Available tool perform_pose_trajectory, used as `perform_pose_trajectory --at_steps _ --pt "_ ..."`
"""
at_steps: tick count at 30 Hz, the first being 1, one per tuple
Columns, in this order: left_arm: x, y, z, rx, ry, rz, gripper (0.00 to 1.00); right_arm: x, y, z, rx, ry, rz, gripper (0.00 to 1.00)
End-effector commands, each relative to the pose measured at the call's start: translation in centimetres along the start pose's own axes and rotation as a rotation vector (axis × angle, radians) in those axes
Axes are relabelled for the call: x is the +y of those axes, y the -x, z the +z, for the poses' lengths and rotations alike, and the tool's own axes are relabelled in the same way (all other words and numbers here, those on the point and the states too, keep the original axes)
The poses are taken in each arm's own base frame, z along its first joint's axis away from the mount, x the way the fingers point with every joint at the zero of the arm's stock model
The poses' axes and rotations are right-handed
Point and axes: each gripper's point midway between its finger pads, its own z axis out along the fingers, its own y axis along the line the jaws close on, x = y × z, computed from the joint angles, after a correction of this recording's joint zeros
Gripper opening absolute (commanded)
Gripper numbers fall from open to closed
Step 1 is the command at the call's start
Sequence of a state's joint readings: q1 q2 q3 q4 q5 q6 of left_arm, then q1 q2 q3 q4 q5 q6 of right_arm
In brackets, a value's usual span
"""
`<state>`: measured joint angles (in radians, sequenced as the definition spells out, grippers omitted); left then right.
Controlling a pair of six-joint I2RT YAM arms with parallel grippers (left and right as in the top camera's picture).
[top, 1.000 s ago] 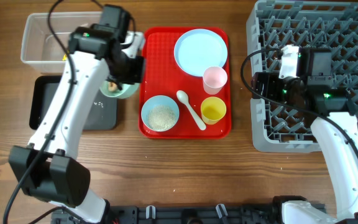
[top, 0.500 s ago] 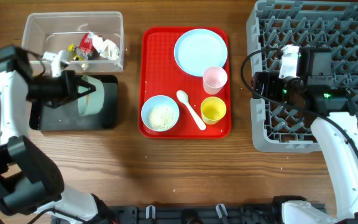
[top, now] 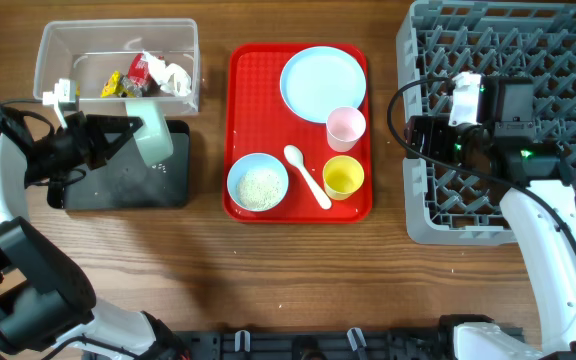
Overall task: Sort waste into correct bins and load items into the dishwasher rack
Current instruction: 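Carry the green bowl over the black tray and tip out the food, then set the empty green bowl back on the red tray with the left gripper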
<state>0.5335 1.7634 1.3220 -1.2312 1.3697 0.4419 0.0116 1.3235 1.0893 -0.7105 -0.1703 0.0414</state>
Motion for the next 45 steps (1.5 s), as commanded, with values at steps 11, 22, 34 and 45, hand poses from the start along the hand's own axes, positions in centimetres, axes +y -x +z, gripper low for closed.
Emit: perform_pose_trajectory --at_steps 11,22,34,45 --pt "-1.1 0.2 -1.1 -0.050 -0.062 -0.074 0.04 -0.3 0.5 0.1 -0.005 -0.019 0.008 1.00" --pt "-0.5 -0.2 4.1 0.149 0.134 0.239 0.04 -0.3 0.8 0.1 -0.017 -0.018 0.009 1.00" --pt "1.5 -0.9 22.8 0.195 0.902 0.921 0.04 -0.3 0.7 0.1 -0.013 -0.019 0.008 1.00" --pt "8.7 -4.1 25.8 0.350 0.994 0.902 0.59 -0.3 0.5 0.1 -0.009 -0.019 0.009 1.00"
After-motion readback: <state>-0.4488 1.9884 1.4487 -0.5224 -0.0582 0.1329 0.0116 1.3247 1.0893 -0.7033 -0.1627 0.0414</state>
